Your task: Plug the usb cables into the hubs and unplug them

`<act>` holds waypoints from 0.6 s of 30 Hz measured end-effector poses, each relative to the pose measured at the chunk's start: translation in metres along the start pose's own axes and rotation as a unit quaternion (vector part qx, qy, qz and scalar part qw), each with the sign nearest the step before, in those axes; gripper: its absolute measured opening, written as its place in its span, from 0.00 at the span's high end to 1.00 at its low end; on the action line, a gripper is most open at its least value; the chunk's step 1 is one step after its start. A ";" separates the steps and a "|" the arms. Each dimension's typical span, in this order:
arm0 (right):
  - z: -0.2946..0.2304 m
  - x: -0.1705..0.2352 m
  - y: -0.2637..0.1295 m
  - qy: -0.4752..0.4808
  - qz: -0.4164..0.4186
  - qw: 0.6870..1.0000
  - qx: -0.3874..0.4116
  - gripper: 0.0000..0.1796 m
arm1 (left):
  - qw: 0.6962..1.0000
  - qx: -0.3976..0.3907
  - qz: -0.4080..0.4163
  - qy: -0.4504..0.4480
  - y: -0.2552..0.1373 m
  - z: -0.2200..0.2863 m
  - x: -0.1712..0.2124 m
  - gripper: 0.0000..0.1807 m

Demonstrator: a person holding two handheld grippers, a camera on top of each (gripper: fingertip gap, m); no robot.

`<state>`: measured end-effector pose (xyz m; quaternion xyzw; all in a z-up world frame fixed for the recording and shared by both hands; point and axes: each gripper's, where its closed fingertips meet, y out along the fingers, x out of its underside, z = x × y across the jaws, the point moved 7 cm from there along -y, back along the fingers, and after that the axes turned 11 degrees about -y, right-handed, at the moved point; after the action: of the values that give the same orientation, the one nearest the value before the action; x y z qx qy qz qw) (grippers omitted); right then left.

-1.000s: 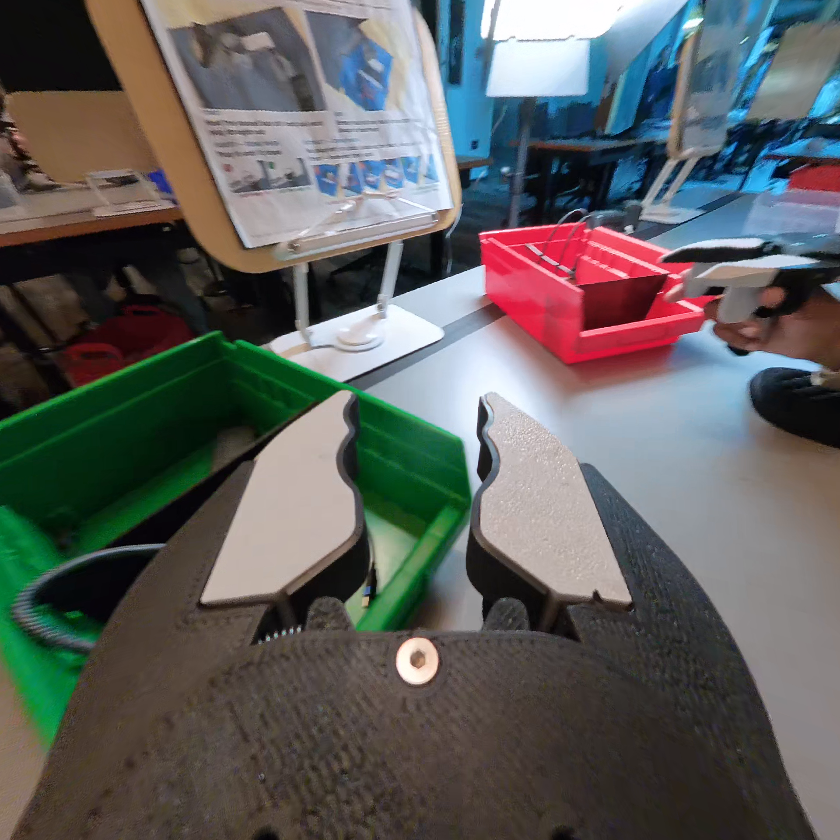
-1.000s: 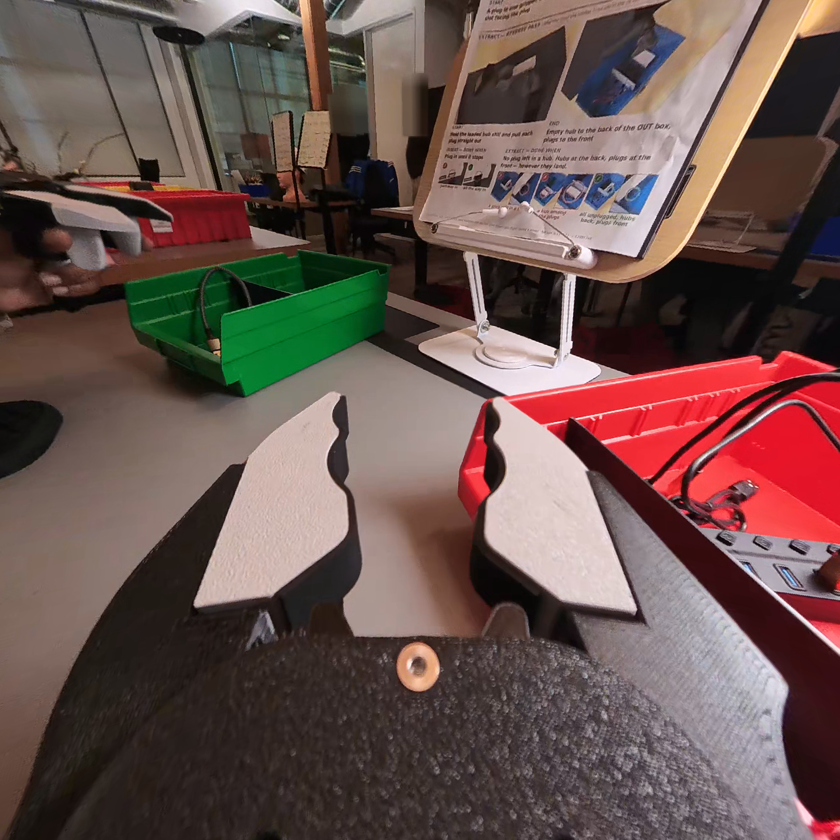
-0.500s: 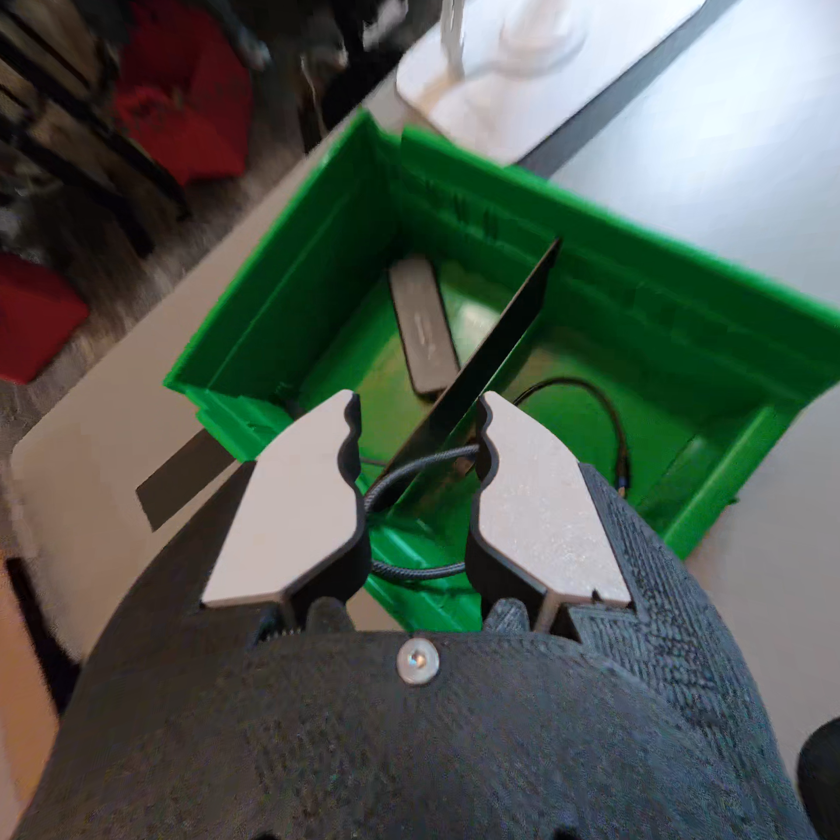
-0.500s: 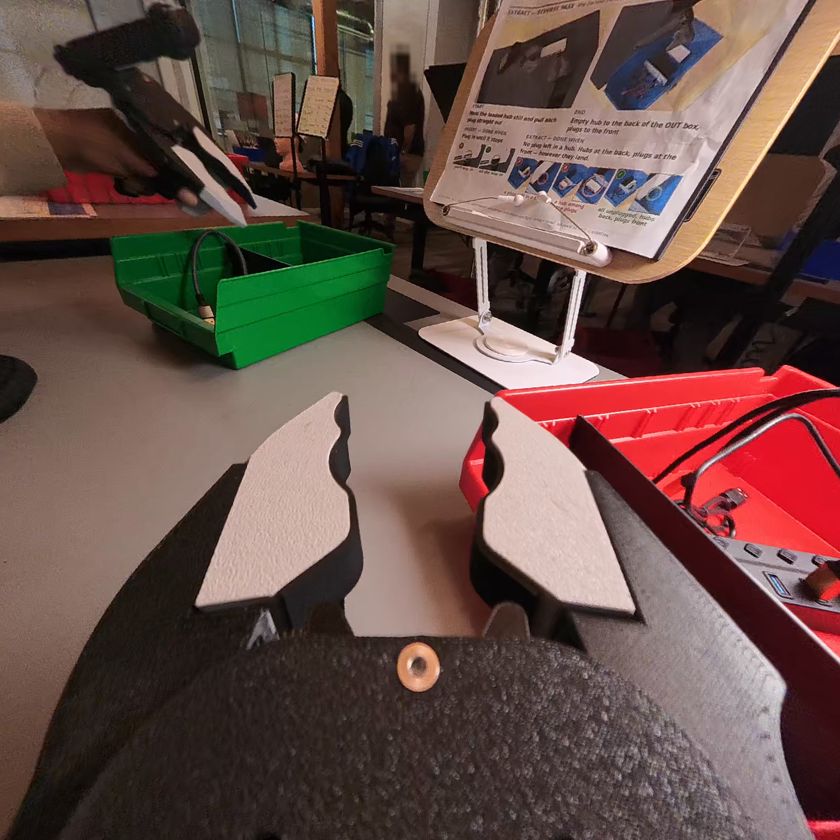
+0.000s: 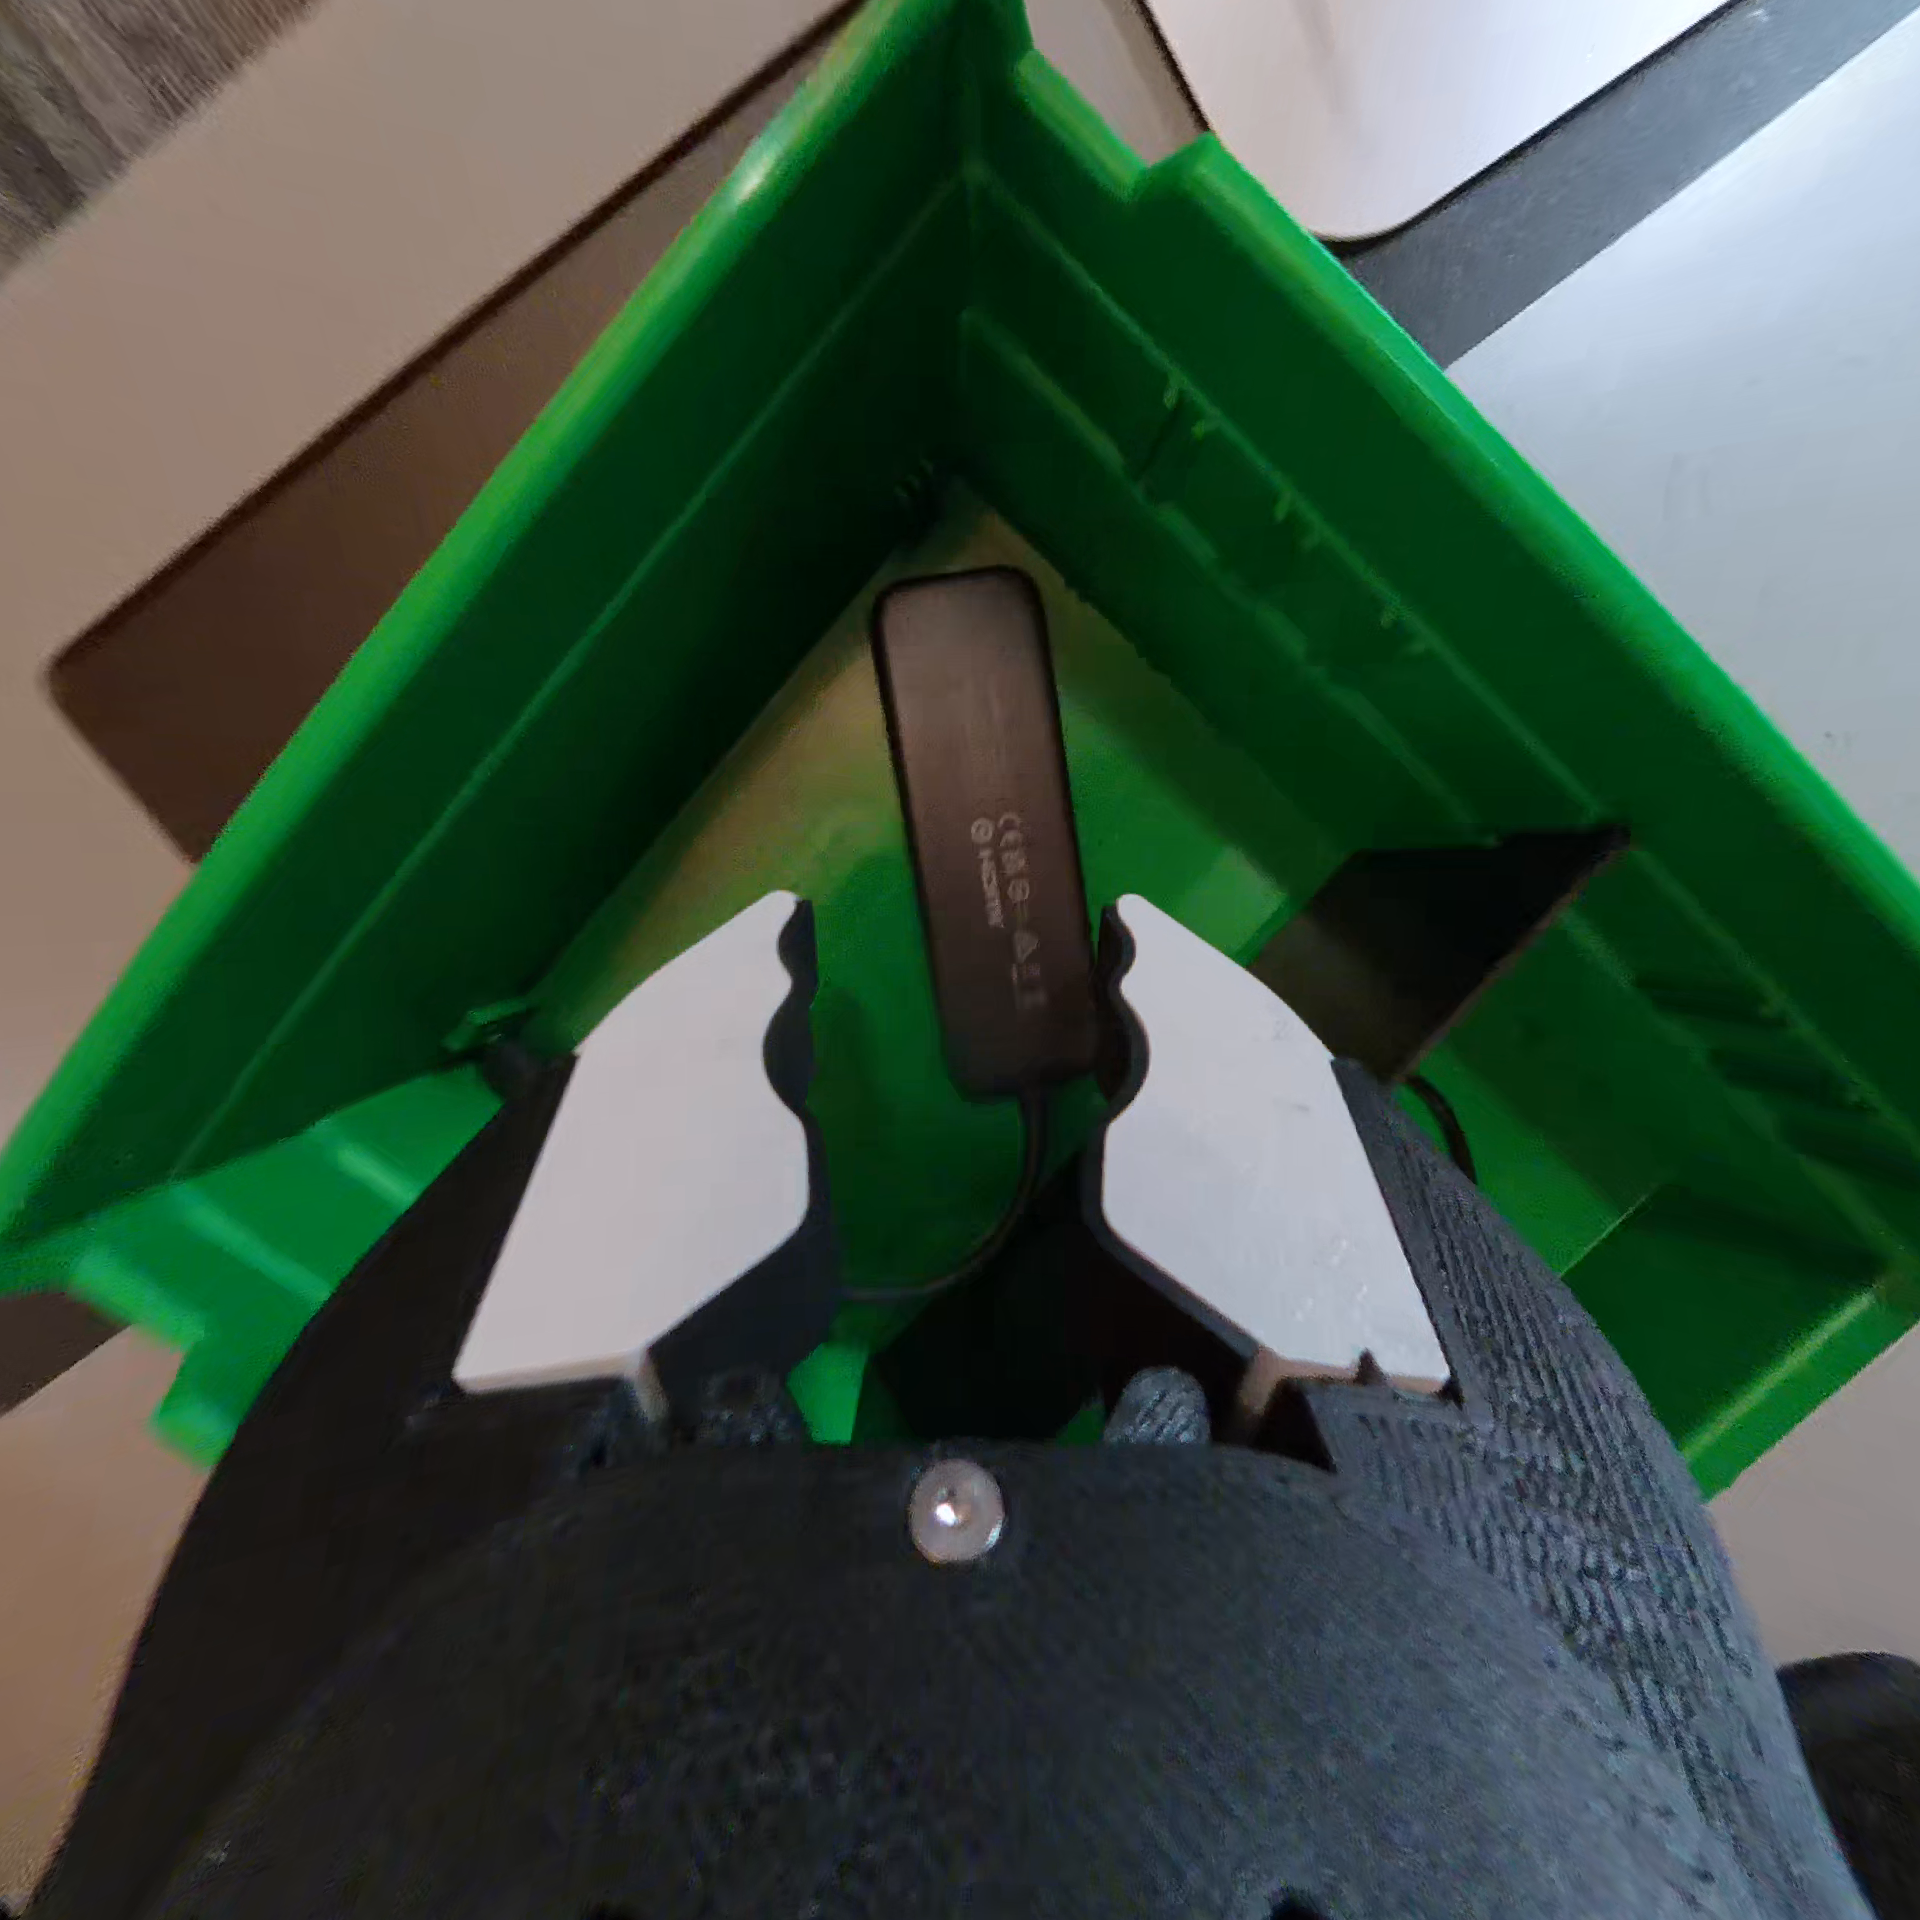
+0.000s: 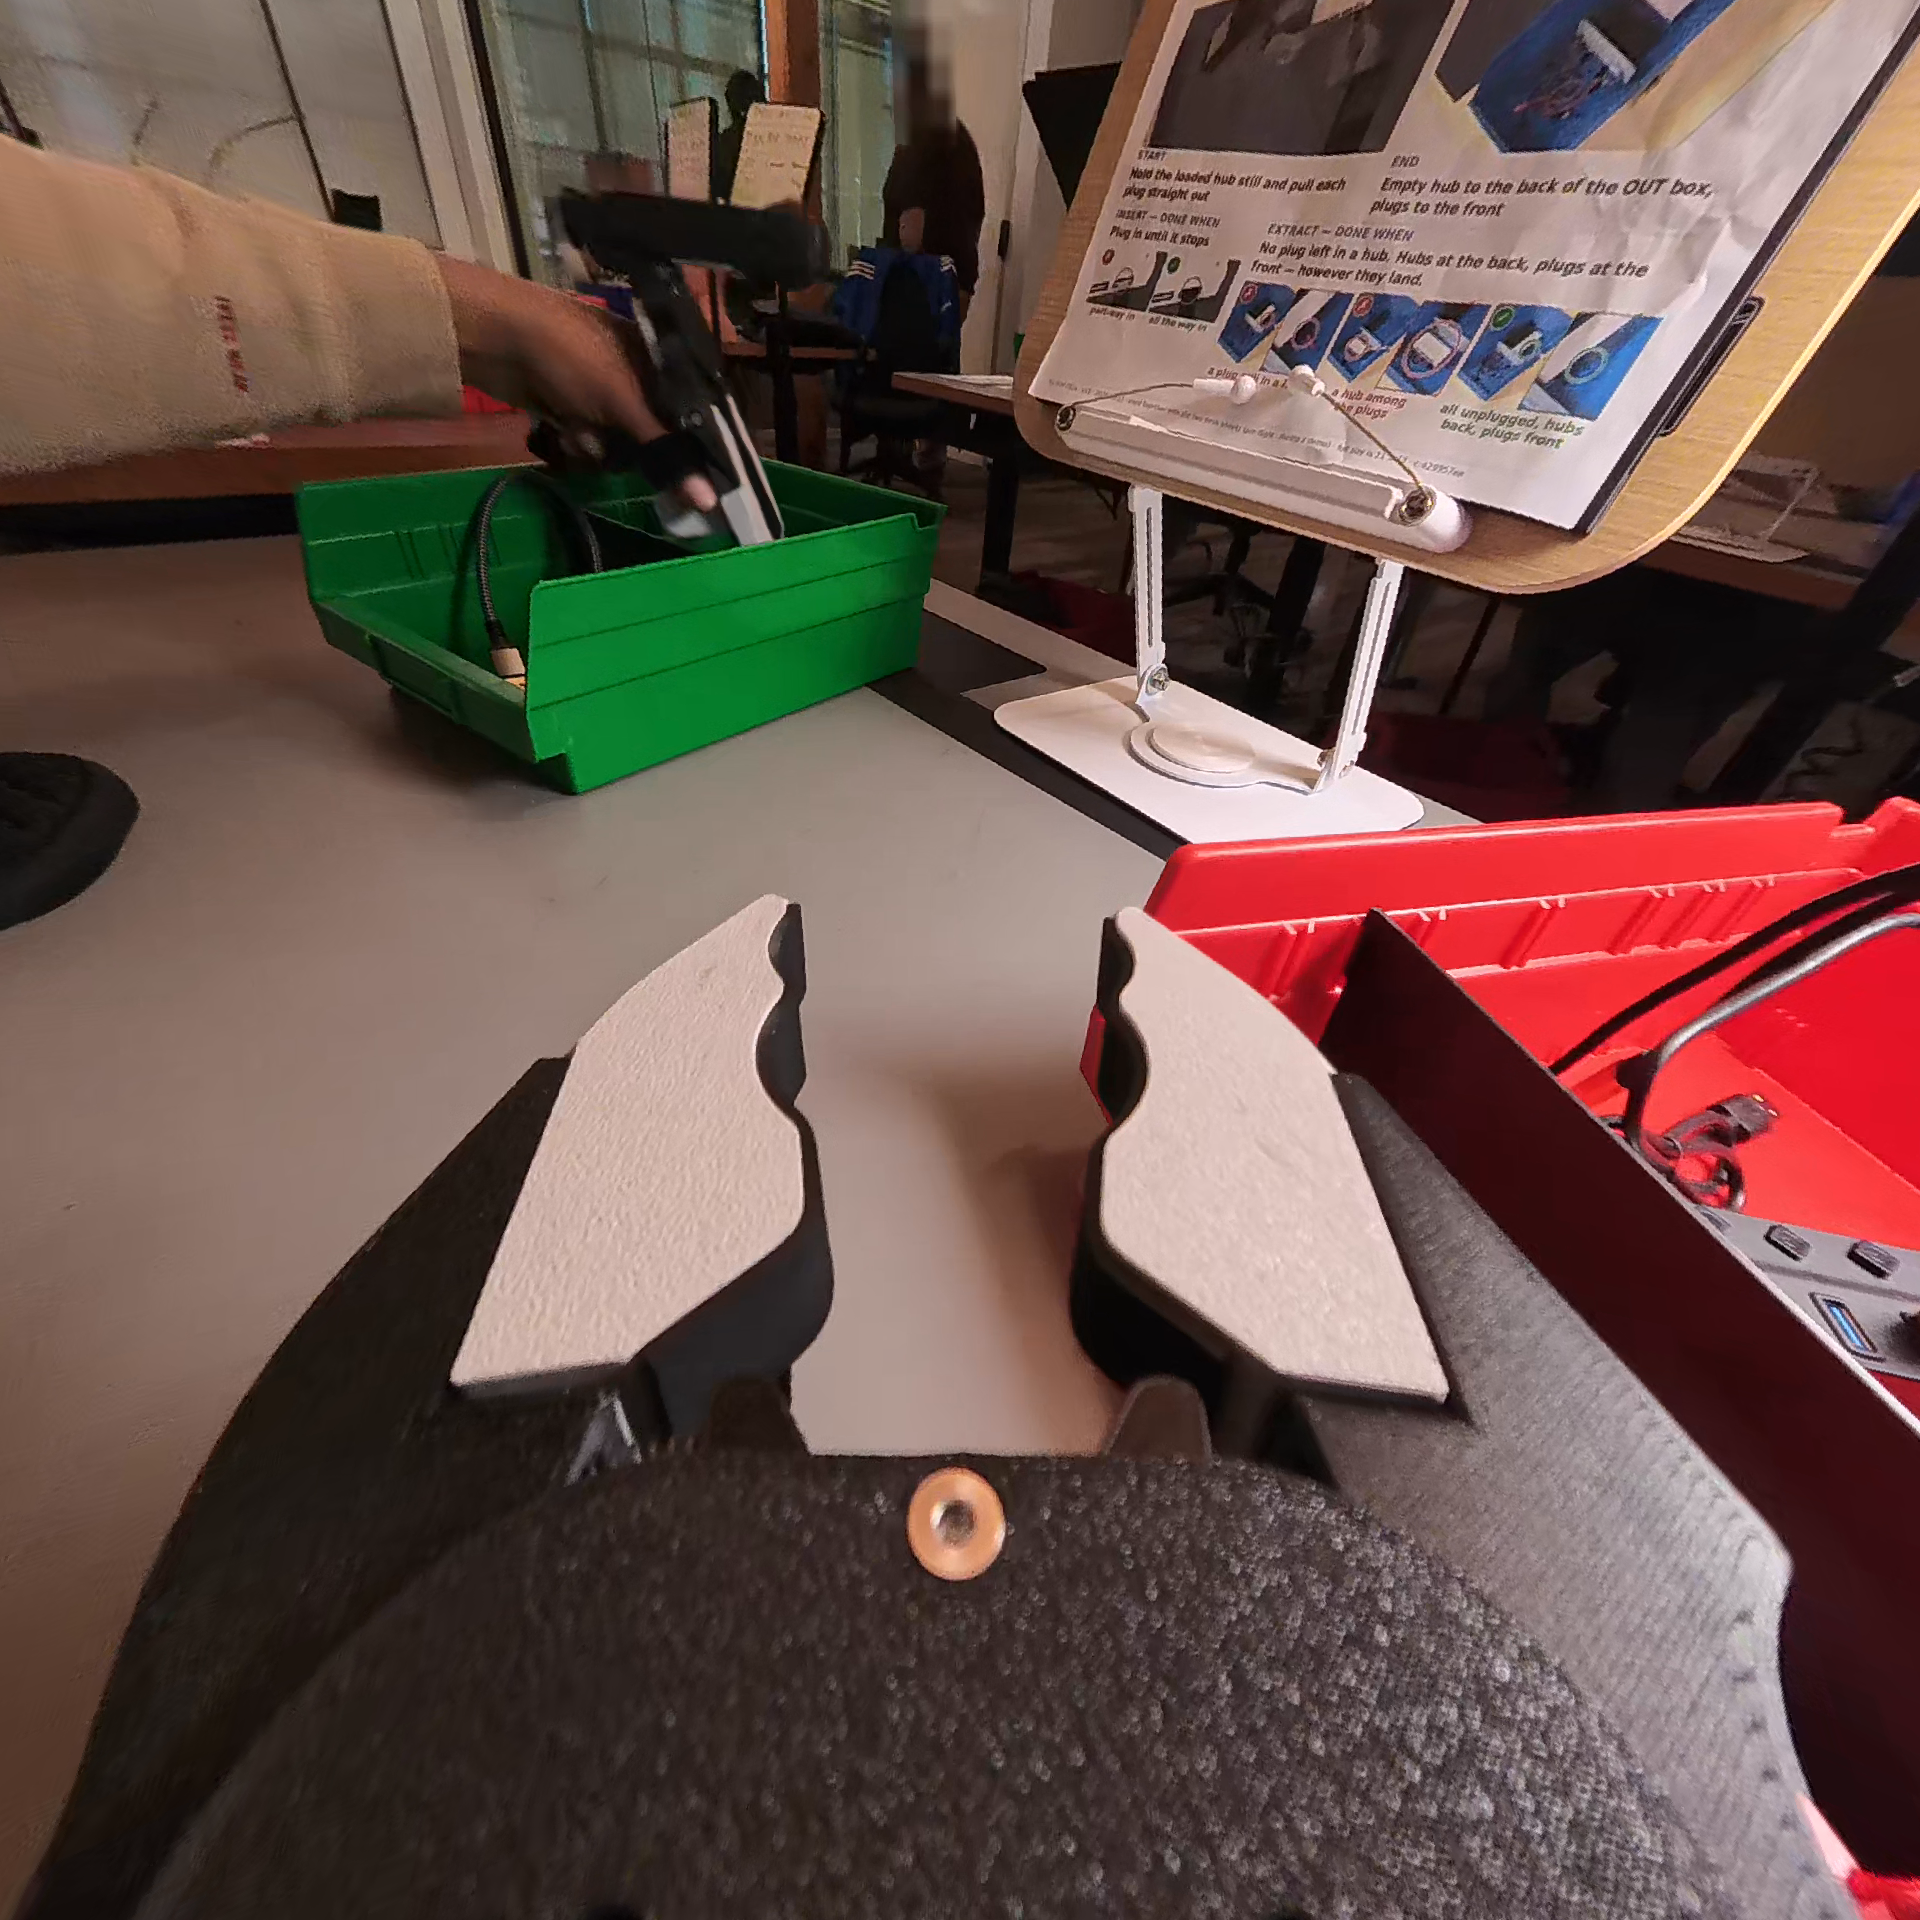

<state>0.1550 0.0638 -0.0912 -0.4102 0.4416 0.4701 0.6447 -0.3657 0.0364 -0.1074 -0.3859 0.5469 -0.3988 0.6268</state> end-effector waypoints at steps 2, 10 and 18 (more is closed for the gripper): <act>0.000 0.000 -0.001 0.003 0.002 1.000 -0.003 0.70 | 1.000 0.009 -0.021 -0.012 0.018 0.002 -0.007 0.71; -0.002 0.001 0.000 0.012 0.003 1.000 -0.019 0.70 | 0.993 0.007 -0.112 -0.027 0.059 0.005 -0.012 0.75; -0.007 0.000 0.001 -0.002 -0.001 1.000 -0.023 0.70 | 0.995 -0.022 -0.096 -0.007 0.041 0.010 -0.016 0.75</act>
<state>0.1531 0.0575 -0.0935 -0.4250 0.4288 0.4801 0.6364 -0.3543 0.0677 -0.1384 -0.4536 0.5114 -0.4421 0.5807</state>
